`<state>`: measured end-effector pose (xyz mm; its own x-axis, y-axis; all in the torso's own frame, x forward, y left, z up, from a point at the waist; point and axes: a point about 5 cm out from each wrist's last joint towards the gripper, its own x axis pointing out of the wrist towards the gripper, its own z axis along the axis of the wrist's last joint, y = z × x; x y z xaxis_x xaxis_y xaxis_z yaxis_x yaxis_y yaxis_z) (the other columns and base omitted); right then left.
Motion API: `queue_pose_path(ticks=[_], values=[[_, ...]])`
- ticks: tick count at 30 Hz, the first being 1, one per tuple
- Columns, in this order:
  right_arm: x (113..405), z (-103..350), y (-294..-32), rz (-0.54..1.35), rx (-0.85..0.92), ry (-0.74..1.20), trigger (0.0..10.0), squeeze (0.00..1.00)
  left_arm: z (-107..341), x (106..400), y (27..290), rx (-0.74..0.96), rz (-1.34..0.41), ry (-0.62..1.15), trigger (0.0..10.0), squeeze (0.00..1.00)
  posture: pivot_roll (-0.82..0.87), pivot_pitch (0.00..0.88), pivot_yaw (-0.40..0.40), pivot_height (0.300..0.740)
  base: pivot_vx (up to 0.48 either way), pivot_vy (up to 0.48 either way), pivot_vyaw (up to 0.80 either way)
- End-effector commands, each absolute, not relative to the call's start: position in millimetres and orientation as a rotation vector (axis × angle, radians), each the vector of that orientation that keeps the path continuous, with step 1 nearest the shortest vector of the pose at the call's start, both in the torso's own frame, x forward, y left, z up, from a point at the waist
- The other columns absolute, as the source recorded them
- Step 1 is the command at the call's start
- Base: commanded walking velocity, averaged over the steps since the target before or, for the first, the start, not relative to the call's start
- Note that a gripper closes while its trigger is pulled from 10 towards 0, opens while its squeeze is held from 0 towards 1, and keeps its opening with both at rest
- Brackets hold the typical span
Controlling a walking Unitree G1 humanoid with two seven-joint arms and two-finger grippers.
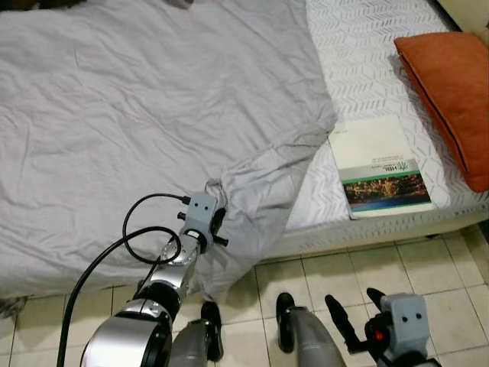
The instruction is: Clean up the room
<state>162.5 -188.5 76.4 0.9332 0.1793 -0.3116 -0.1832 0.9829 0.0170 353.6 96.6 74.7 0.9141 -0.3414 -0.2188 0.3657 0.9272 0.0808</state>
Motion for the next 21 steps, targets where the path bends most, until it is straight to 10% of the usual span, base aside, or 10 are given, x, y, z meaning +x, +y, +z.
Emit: queue_pose_path(ticks=[1, 21], values=[[156, 69, -187, 0.182, 0.0, 0.354, 10.0, 0.0, 67, 348, 91, 0.132, -0.404, 0.239, 10.0, 0.0, -0.29, 0.347, 0.041, 0.74, 0.0, -0.48, 0.0], [134, 65, -192, 0.151, -0.012, 0.401, 10.0, 0.0, 36, 303, 7, 0.242, -0.77, 0.366, 10.0, 0.0, -0.35, 0.361, 0.06, 0.74, 0.0, -0.43, 0.0]])
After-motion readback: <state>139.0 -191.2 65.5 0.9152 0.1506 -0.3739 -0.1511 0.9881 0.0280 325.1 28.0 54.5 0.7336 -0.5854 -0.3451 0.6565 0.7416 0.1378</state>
